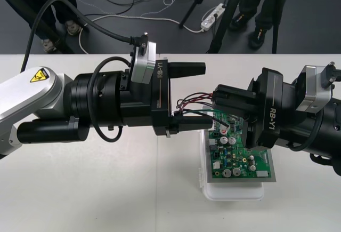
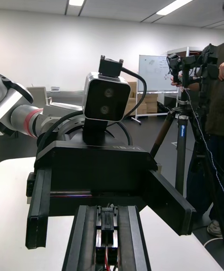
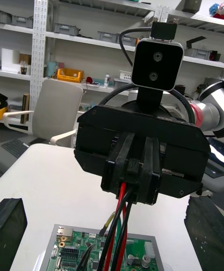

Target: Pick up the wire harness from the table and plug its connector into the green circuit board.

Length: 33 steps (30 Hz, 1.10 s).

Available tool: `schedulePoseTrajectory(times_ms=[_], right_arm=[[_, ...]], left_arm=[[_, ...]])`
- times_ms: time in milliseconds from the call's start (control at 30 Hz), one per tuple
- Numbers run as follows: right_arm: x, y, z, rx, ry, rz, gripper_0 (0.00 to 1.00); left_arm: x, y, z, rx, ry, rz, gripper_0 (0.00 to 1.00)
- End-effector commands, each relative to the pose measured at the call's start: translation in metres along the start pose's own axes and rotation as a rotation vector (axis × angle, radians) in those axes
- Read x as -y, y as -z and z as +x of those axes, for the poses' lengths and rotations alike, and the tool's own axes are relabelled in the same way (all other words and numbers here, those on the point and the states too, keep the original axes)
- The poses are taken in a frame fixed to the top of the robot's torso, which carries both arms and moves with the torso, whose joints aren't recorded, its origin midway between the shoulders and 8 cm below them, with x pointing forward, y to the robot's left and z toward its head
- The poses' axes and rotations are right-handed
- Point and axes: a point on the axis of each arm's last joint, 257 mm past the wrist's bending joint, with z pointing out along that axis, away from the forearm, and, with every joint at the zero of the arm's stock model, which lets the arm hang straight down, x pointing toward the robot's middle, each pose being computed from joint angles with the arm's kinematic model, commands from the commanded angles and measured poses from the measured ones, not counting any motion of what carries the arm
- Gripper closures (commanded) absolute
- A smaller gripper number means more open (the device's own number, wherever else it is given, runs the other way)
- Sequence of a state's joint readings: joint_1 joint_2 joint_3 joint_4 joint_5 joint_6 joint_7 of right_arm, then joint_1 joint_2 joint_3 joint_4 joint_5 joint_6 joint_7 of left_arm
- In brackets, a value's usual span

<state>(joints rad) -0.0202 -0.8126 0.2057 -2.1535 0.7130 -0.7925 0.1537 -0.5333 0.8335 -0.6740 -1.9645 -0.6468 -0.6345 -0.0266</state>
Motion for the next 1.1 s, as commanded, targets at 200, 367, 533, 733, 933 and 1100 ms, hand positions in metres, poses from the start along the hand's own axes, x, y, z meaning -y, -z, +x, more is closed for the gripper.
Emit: schedulePoseTrajectory(times_ms=[200,367,533,733,933,1100], right_arm=[[-0.011,-0.012,-0.014,0.022,-0.007,-0.037,1.00],[-0.011,-0.012,-0.014,0.022,-0.007,-0.037,1.00],[-0.010,-0.012,-0.014,0.021,-0.007,-0.034,1.00],[-0.010,-0.012,-0.014,0.021,-0.007,-0.034,1.00],[-0.009,-0.013,-0.014,0.022,-0.007,-0.031,1.00],[-0.008,-0.012,-0.013,0.021,-0.007,-0.028,1.00]], left_arm=[[0.006,-0.016,-0.025,0.049,-0.125,0.017,0.00],[0.005,-0.016,-0.025,0.049,-0.138,0.015,0.00],[0.006,-0.016,-0.028,0.057,-0.154,0.017,0.00],[0.006,-0.016,-0.032,0.074,-0.149,0.017,0.00],[0.006,-0.016,-0.033,0.077,-0.160,0.016,0.60],[0.006,-0.016,-0.034,0.083,-0.164,0.015,1.00]])
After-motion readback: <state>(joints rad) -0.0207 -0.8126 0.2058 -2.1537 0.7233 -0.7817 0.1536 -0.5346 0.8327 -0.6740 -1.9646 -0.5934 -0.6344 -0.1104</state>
